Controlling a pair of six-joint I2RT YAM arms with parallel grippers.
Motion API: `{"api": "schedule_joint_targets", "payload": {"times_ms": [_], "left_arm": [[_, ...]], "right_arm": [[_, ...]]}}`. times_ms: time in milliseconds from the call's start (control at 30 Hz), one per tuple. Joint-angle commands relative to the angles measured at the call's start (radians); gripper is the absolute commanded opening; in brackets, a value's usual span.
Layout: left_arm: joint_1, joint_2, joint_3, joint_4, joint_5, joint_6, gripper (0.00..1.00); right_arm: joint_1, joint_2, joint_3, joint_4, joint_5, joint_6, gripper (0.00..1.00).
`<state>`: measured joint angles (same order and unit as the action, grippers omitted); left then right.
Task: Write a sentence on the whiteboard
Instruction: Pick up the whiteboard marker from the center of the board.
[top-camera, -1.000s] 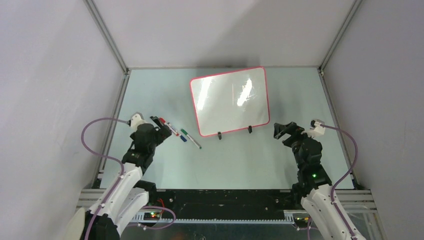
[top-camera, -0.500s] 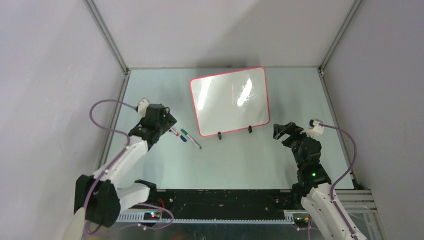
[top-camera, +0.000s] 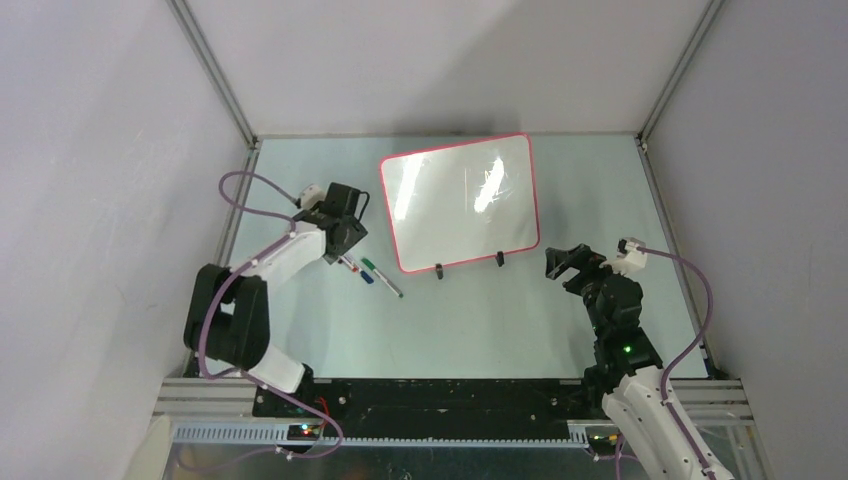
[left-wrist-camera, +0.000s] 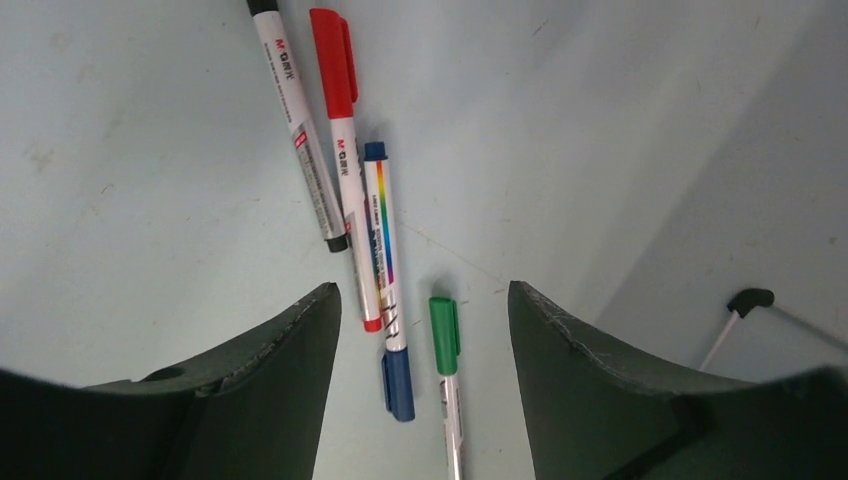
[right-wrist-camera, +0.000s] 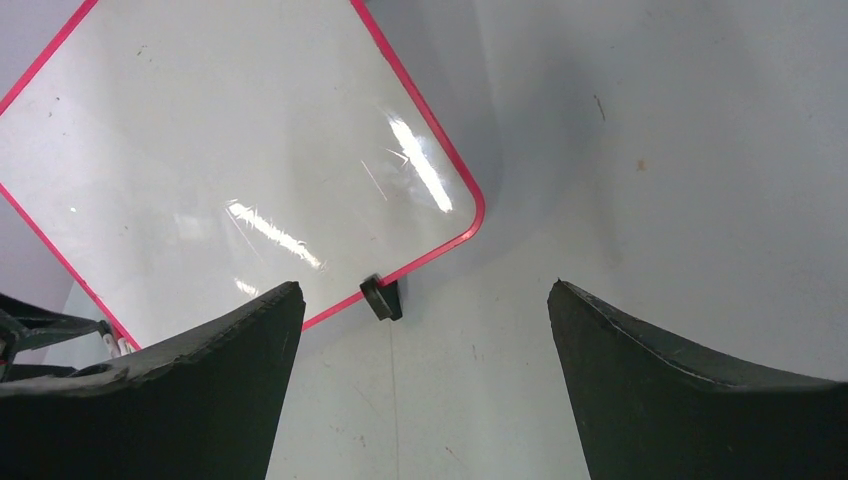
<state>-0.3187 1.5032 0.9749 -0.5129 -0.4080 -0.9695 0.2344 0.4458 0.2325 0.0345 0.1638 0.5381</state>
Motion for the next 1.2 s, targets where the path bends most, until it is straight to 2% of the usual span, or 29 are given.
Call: {"api": "schedule_joint_targets", "payload": {"times_ms": [0, 367, 767, 900, 967, 1067, 1167], "left_arm": [[-0.002, 0.070, 0.070, 0.007, -0.039, -0.010, 0.68], [0.032, 0.179, 0.075, 0.063, -0.025, -0.010, 0.55], [0.046, 0.240, 0.057, 0.080, 0.002, -0.020, 0.49], [0.045, 0.252, 0.041, 0.089, 0.013, -0.030, 0.36], [0.045, 0.258, 0.037, 0.092, 0.022, -0.031, 0.26], [0.047, 0.262, 0.038, 0.087, 0.032, -0.025, 0.03], [0.046, 0.224, 0.042, 0.066, 0.008, -0.019, 0.00]], "right_arm": [[0.007, -0.008, 0.036, 0.029, -0.012, -0.017, 0.96], [0.007, 0.002, 0.034, 0.039, -0.021, -0.017, 0.96], [0.007, 0.013, 0.034, 0.045, -0.022, -0.018, 0.96], [0.008, 0.013, 0.035, 0.044, -0.023, -0.018, 0.96], [0.007, 0.012, 0.034, 0.045, -0.023, -0.017, 0.96], [0.008, 0.010, 0.034, 0.043, -0.023, -0.017, 0.96], [0.007, 0.011, 0.035, 0.042, -0.023, -0.017, 0.96]]}}
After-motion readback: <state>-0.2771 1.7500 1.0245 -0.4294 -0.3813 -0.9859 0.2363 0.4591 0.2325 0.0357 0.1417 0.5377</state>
